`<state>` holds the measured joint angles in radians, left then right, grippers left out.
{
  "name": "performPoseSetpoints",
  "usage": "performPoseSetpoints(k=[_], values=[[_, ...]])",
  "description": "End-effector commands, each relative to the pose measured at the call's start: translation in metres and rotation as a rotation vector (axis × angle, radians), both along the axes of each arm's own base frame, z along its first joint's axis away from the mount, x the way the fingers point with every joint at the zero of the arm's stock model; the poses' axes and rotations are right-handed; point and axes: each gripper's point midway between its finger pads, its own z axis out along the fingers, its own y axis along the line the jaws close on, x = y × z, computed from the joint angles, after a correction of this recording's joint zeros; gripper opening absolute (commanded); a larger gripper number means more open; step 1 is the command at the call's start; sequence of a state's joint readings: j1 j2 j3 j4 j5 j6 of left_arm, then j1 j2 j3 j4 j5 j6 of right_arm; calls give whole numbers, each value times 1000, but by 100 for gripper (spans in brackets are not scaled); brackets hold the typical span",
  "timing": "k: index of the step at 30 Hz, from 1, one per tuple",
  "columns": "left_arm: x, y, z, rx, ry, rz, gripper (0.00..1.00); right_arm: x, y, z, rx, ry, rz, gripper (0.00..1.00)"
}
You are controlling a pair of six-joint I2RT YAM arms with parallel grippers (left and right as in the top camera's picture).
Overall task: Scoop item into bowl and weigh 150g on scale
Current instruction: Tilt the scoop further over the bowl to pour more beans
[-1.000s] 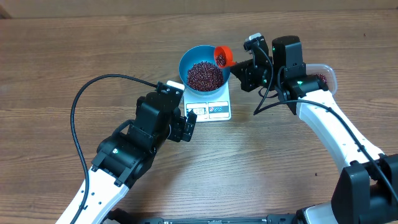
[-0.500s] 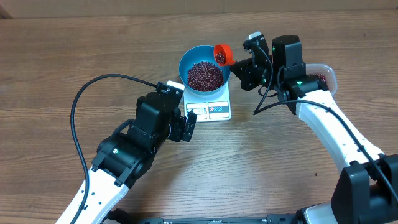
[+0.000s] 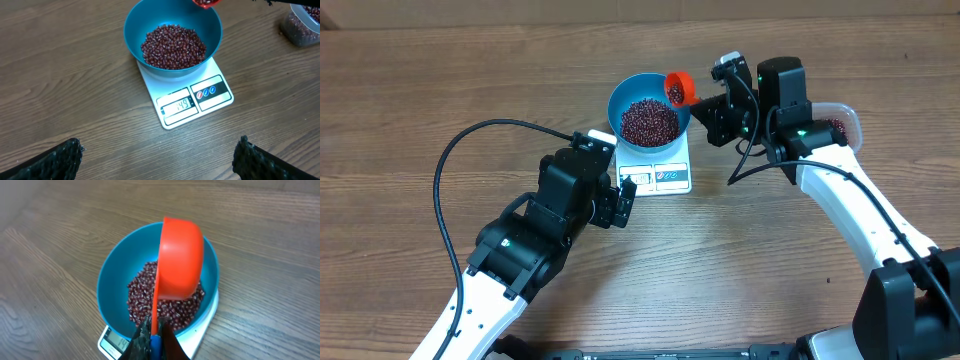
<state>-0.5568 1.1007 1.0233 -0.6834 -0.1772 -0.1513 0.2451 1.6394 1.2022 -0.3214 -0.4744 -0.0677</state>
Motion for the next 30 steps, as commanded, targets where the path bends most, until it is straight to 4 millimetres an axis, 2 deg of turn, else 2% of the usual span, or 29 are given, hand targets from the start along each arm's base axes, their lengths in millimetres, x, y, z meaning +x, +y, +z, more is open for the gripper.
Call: performPoseSetpoints(k=[1, 2, 5, 8, 11, 13, 16, 19, 22, 26, 30], values=[[1, 0, -2, 8, 0, 6, 99, -3, 7, 8, -9, -39, 47, 4], [1, 0, -2, 8, 0, 6, 99, 0, 2, 6, -27, -36, 19, 4], [1, 0, -2, 8, -1, 6, 99, -3, 8, 8, -14, -49, 54, 4], [1, 0, -2, 8, 0, 6, 100, 5, -3, 5, -71, -75, 7, 4], [1, 0, -2, 8, 0, 6, 99, 1, 4, 9, -36, -75, 47, 4], [1, 0, -2, 8, 0, 6, 100, 6, -6, 4, -84, -77, 1, 4], [1, 0, -2, 8, 0, 6, 100, 2, 3, 8, -36, -64, 28, 4], [1, 0, -2, 8, 0, 6, 99, 7, -8, 1, -109, -76, -11, 4], [1, 0, -2, 8, 0, 6, 100, 1, 1, 6, -46, -62, 30, 4], [1, 0, -2, 9, -1, 5, 100, 7, -8, 2, -95, -72, -14, 4], [1, 0, -2, 8, 0, 6, 99, 3, -2, 5, -56, -58, 9, 4]])
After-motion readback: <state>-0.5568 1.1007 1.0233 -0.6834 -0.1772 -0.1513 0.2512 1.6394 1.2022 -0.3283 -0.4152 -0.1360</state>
